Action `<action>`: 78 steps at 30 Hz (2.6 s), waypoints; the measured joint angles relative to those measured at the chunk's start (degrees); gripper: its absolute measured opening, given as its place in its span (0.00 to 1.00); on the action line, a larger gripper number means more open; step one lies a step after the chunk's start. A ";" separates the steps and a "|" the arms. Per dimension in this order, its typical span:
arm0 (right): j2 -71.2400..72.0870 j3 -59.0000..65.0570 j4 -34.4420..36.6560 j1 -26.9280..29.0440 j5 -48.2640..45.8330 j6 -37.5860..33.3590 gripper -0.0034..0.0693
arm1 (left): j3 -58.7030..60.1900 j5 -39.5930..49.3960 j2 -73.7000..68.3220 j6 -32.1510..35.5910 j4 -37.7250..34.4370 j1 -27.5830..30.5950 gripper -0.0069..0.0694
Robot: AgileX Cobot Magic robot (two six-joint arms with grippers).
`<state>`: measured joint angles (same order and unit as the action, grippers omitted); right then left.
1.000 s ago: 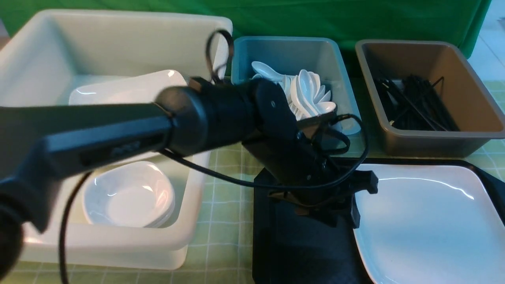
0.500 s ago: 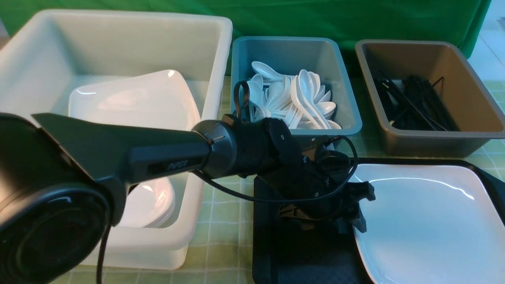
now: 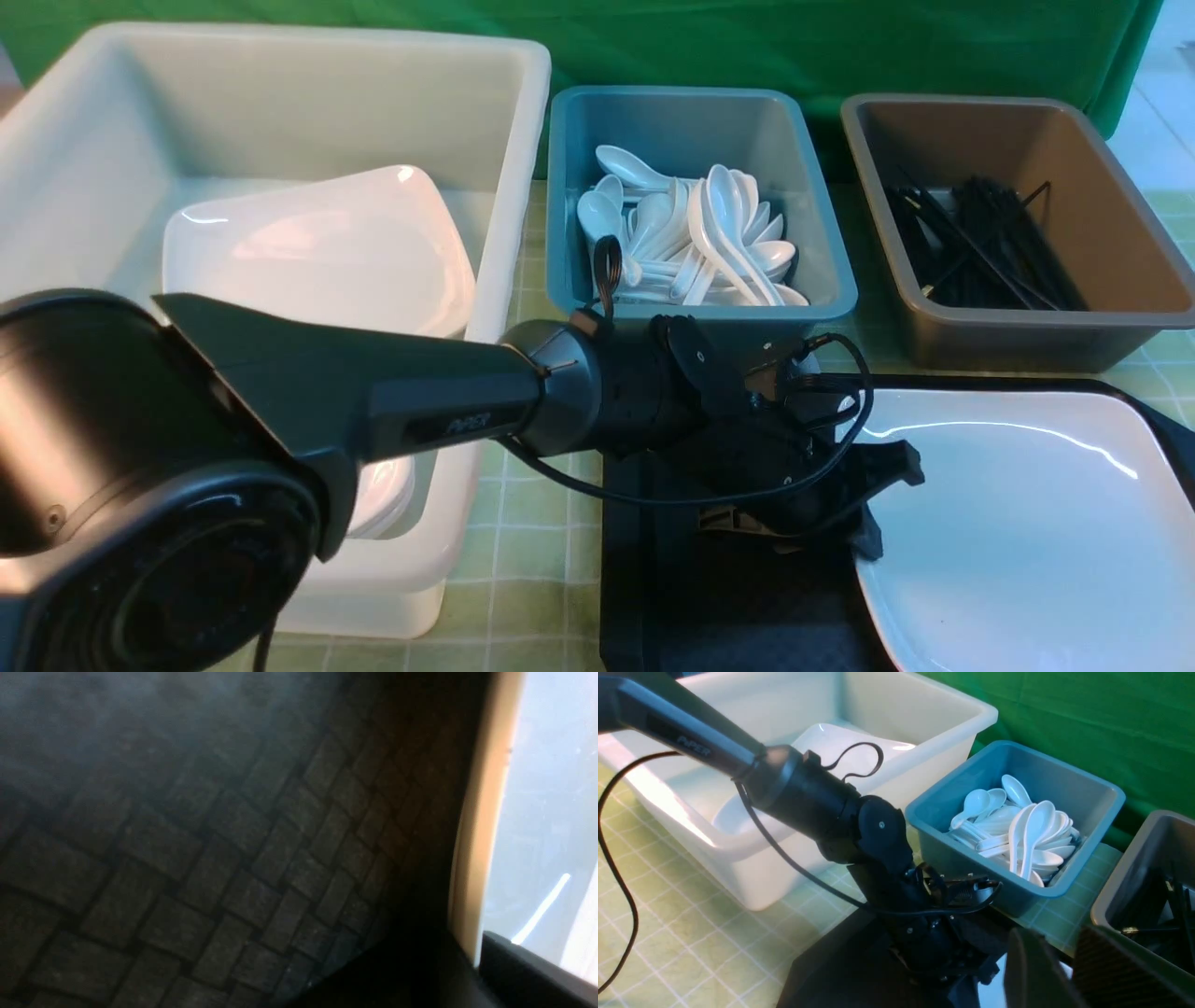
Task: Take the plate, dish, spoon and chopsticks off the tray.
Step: Use the left arm to grab a plate from the dinner plate, then use the left arm to put the plate into the large storage box on the left
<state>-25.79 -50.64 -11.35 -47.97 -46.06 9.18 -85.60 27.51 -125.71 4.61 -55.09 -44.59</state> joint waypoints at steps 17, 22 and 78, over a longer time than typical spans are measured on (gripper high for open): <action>0.00 0.00 0.00 0.00 -1.47 0.00 0.26 | 0.60 5.89 23.85 2.23 5.78 7.76 0.10; 0.00 0.00 0.00 0.00 -1.47 0.00 0.27 | 0.60 9.29 33.00 2.23 5.83 20.75 0.10; 0.00 0.05 -0.05 0.00 -2.27 2.56 0.28 | 0.39 14.64 10.72 2.81 19.97 63.51 0.23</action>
<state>-25.79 -50.59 -11.40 -47.97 -48.33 11.74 -85.21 42.15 -114.99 7.42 -35.11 18.93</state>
